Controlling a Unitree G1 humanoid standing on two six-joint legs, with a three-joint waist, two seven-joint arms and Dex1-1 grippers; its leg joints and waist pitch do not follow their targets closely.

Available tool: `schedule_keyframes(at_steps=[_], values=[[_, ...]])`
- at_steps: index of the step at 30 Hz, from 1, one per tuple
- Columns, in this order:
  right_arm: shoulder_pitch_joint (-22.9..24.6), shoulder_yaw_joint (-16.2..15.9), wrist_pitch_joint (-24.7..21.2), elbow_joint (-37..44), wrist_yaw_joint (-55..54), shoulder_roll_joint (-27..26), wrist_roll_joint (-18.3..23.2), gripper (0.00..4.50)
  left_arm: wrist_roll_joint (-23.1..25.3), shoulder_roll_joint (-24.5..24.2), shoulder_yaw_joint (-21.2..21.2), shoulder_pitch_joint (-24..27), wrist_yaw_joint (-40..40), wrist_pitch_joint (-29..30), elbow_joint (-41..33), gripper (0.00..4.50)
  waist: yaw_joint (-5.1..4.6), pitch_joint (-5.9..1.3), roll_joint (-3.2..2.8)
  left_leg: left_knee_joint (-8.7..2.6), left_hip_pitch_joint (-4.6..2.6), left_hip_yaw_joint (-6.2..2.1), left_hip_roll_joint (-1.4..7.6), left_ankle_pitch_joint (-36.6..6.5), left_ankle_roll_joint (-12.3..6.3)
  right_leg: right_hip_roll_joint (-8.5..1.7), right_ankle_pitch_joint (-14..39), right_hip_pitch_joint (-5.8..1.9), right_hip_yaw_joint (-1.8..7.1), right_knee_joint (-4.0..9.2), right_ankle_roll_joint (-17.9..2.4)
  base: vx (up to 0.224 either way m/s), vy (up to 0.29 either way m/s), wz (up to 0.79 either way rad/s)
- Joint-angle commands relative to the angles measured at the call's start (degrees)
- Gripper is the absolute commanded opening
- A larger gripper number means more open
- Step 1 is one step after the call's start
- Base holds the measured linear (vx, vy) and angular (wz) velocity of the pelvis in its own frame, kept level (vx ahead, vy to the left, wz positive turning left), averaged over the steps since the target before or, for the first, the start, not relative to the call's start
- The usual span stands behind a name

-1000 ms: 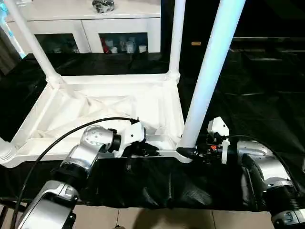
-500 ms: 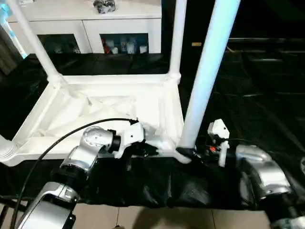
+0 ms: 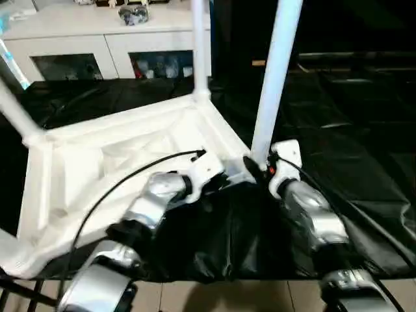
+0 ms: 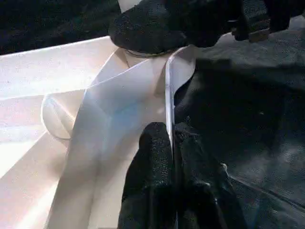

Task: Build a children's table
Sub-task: Rotate leg to tighten

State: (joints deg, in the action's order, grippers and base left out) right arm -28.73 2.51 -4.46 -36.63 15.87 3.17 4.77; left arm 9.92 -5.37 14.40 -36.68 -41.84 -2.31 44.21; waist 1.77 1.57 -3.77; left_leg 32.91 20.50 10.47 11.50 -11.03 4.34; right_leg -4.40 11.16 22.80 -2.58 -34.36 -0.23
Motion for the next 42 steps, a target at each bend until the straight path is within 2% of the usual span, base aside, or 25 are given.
schedule_keyframes(at_steps=[1,2,5,6,8,11,13,14,15,16,18,20,21,24,27,32,35,36,41,42], values=[[0.26,-3.38,-0.13,-2.42,2.50,-3.04,-1.20,3.12,-0.60,4.65,3.31,-1.04,-1.69,-2.75,-2.47,0.00,0.29,-3.16,1.18,-2.96,0.34,-0.39,0.83,-7.16,-4.05,-3.08,4.14,-3.22,1.78,3.90,-12.89,0.000,0.000,0.00],[0.38,-2.98,0.39,-2.47,2.71,-2.88,-0.89,3.12,-0.48,4.35,3.26,-0.90,-1.72,-3.00,-2.47,0.00,0.39,-3.08,0.94,-2.98,0.39,-0.39,0.88,-6.83,-4.68,-3.11,3.63,-3.18,1.71,3.82,-13.20,0.000,0.000,0.00],[0.87,-2.17,1.85,-2.91,3.56,-2.37,0.26,3.43,-0.30,3.32,3.17,-0.68,-2.02,-4.35,-1.81,0.00,0.45,-2.96,0.86,-3.01,0.17,-0.30,1.02,-7.88,-4.94,-3.15,5.03,-2.95,1.72,4.04,-13.60,0.000,0.000,0.00],[1.21,-2.13,2.11,-2.65,3.89,-2.11,0.48,3.55,-0.28,3.01,3.13,-0.59,-2.06,-4.67,-1.67,0.00,0.54,-2.93,1.31,-3.07,0.31,-0.34,1.00,-8.10,-4.97,-3.19,5.79,-3.12,1.71,3.93,-13.53,0.000,0.000,0.00],[2.60,-2.32,2.59,-0.93,5.02,-1.08,0.61,3.68,-0.25,2.22,2.93,-0.40,-2.07,-4.92,-1.51,0.00,0.65,-2.89,1.24,-3.11,0.24,-0.33,1.11,-8.29,-5.01,-3.21,6.42,-3.06,1.71,4.08,-13.13,0.000,0.000,0.00],[5.68,-2.11,2.85,3.08,8.12,1.30,1.36,3.99,-0.47,0.99,2.47,0.05,-2.63,-5.52,-1.72,0.00,0.97,-2.97,1.31,-2.99,0.22,-0.31,1.14,-7.23,-5.67,-3.16,4.22,-3.12,1.77,3.86,-13.05,0.000,0.000,0.00],[9.97,-1.33,2.02,9.08,12.90,5.53,3.01,4.14,-0.75,-0.28,2.05,0.58,-3.51,-6.21,-1.93,0.00,1.42,-2.88,1.42,-2.94,0.26,-0.27,1.16,-7.19,-6.30,-3.18,4.01,-3.14,1.81,3.96,-12.75,0.000,0.000,0.00],[11.11,-0.86,1.81,10.59,13.95,6.89,3.45,4.14,-0.82,-0.58,1.96,0.73,-3.75,-6.42,-2.01,0.00,1.95,-3.01,1.29,-2.84,0.03,-0.24,1.35,-7.25,-6.63,-3.23,4.01,-3.10,1.86,3.95,-12.38,0.000,0.000,0.00],[11.65,-0.58,1.73,11.26,14.38,7.58,3.65,4.27,-0.85,-0.71,1.92,0.81,-3.88,-6.52,-2.06,0.00,2.00,-2.96,1.44,-2.87,0.31,-0.29,1.27,-6.86,-6.76,-3.15,3.81,-3.18,1.79,3.90,-12.24,0.000,0.000,0.00],[12.86,0.21,1.02,13.00,15.68,9.13,4.52,4.47,-0.93,-0.98,1.82,0.92,-4.11,-6.75,-2.03,0.00,1.93,-2.85,1.39,-2.99,0.42,-0.32,1.22,-7.19,-6.51,-3.12,5.07,-3.19,1.65,4.11,-12.14,0.000,0.000,0.00],[14.83,1.27,0.05,15.92,18.20,11.51,6.06,4.47,-1.09,-1.30,1.68,1.21,-4.67,-7.21,-2.16,0.00,1.84,-2.78,1.26,-3.03,0.44,-0.36,1.24,-8.23,-6.03,-3.16,7.11,-3.07,1.62,4.23,-12.07,0.000,0.000,0.00],[18.12,2.65,-2.38,21.22,23.45,15.11,9.36,4.47,-1.15,-1.70,1.55,1.49,-4.56,-7.61,-2.32,0.00,2.10,-2.78,1.76,-2.85,0.30,-0.29,1.31,-8.53,-6.52,-3.10,7.26,-3.19,1.80,4.40,-11.35,0.000,0.000,0.00],[18.12,2.65,-2.38,21.22,23.45,15.11,9.36,4.47,-1.15,-1.70,1.55,1.49,-4.56,-7.61,-2.32,0.00,2.05,-2.82,1.76,-2.87,0.70,-0.37,1.22,-7.63,-6.89,-3.15,6.76,-3.35,1.69,4.17,-11.23,0.000,0.000,0.00],[20.96,3.34,-5.01,26.05,26.80,18.00,11.74,4.47,-1.49,-1.95,1.24,1.59,-4.78,-7.46,-2.18,0.00,2.03,-2.64,1.85,-2.83,0.69,-0.32,1.06,-7.92,-7.08,-3.11,10.28,-3.16,1.54,4.67,-10.13,0.000,0.000,0.00],[24.15,3.49,-9.01,31.77,30.40,21.29,15.17,4.47,-2.44,-2.13,0.72,2.08,-5.60,-7.21,-2.82,0.00,2.14,-2.66,1.92,-2.84,0.74,-0.40,1.15,-7.55,-7.26,-3.12,11.24,-3.08,1.54,4.74,-9.58,0.000,0.000,0.00],[24.98,2.50,-9.13,33.06,30.13,21.72,14.04,4.47,-2.48,-2.62,1.61,2.65,-7.01,-7.93,-3.24,0.00,2.01,-2.66,1.75,-2.89,0.71,-0.40,1.12,-8.17,-6.43,-3.13,12.62,-2.76,1.47,4.89,-9.55,0.000,0.000,0.00],[23.91,1.78,-9.08,32.81,29.12,20.90,13.28,4.47,-2.86,-2.97,2.26,3.13,-9.00,-8.25,-3.85,0.00,2.01,-2.70,1.65,-2.90,0.69,-0.40,1.16,-7.94,-6.15,-3.12,11.77,-2.70,1.50,4.77,-9.83,0.000,0.000,0.00],[22.76,1.51,-8.57,31.75,27.81,20.54,12.33,4.47,-2.69,-3.14,2.57,3.19,-9.46,-8.52,-3.91,0.00,1.98,-2.77,1.93,-2.85,0.71,-0.40,1.12,-7.69,-6.06,-3.12,11.29,-2.74,1.48,4.61,-9.92,0.000,0.000,0.00],[21.18,1.26,-8.75,30.89,27.34,20.72,11.97,4.47,-2.97,-3.80,2.52,3.10,-10.66,-8.55,-3.89,0.00,2.12,-2.75,1.68,-2.82,0.54,-0.33,1.18,-7.25,-5.90,-3.12,10.35,-2.71,1.59,4.53,-10.05,0.000,0.000,0.00],[20.95,0.93,-9.15,31.09,28.41,21.13,12.26,4.47,-3.20,-4.44,2.73,3.31,-12.18,-8.17,-4.35,0.00,2.26,-2.84,1.43,-2.78,0.51,-0.38,1.19,-6.99,-5.87,-3.17,9.52,-2.77,1.60,4.38,-10.16,0.000,0.000,0.00]])
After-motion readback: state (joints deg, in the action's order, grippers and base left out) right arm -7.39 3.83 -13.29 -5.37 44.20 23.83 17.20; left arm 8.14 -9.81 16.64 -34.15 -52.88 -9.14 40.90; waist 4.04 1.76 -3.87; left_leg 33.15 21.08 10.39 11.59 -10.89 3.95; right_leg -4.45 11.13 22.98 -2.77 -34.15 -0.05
